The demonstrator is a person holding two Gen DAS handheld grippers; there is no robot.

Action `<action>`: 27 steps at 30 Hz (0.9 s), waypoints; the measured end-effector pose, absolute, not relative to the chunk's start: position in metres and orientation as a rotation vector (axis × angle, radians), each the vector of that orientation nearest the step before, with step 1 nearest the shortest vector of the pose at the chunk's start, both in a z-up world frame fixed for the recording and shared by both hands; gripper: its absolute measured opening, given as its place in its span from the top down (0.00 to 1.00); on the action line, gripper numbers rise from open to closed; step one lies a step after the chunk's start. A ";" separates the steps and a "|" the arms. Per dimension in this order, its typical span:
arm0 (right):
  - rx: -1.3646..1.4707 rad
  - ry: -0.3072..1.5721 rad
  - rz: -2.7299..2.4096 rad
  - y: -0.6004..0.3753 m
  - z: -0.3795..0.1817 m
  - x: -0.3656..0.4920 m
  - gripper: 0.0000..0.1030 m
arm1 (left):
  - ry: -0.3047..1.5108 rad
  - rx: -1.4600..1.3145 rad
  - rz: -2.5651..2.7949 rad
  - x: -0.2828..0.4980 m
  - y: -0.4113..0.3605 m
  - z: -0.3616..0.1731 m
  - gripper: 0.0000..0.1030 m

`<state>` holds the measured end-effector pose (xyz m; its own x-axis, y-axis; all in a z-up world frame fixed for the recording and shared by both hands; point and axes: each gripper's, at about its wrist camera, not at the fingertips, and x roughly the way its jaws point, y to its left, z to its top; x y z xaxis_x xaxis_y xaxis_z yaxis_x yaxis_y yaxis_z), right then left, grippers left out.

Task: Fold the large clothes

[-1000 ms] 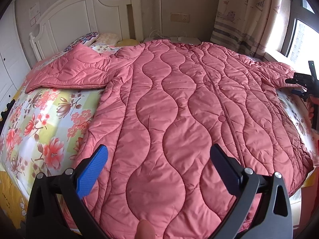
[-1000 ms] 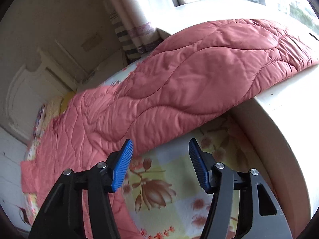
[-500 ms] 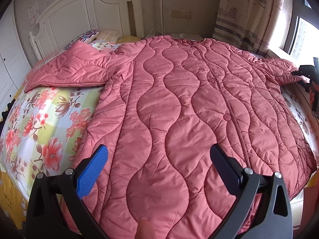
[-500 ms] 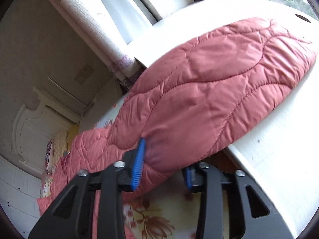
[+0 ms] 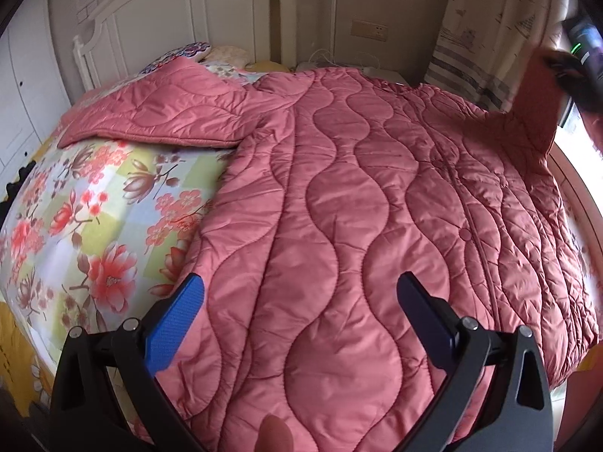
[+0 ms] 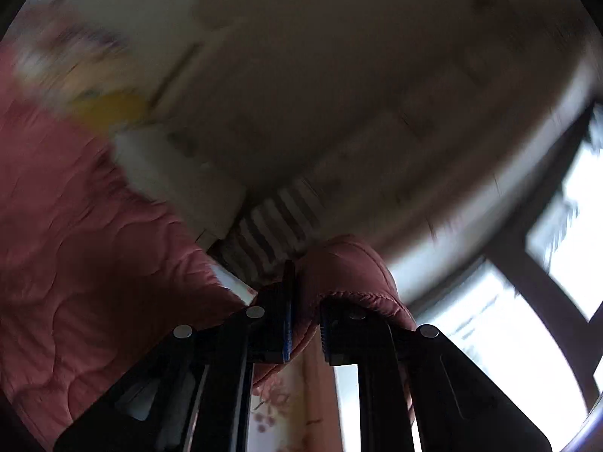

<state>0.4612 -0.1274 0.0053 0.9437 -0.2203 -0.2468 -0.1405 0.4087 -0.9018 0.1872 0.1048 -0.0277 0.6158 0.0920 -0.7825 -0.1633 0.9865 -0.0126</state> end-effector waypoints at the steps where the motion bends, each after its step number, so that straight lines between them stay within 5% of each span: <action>1: -1.333 0.353 -0.022 -0.100 -0.028 0.456 0.88 | 0.896 -0.092 0.150 0.187 0.107 -0.028 0.02; 6: -1.743 0.454 0.033 -0.067 -0.139 0.446 0.90 | 0.892 -0.127 0.174 0.179 0.125 -0.030 0.02; 14: -1.723 0.525 -0.061 -0.086 -0.140 0.458 0.88 | 0.896 -0.146 0.203 0.181 0.142 -0.031 0.02; 19: -1.401 0.661 0.111 -0.103 -0.103 0.455 0.73 | 0.898 -0.160 0.227 0.180 0.150 -0.030 0.02; 21: -1.124 0.747 0.245 -0.109 -0.073 0.455 0.60 | 0.904 -0.163 0.237 0.182 0.153 -0.030 0.02; 27: -0.388 0.844 0.322 -0.177 0.017 0.514 0.55 | 0.927 -0.180 0.228 0.196 0.151 -0.024 0.02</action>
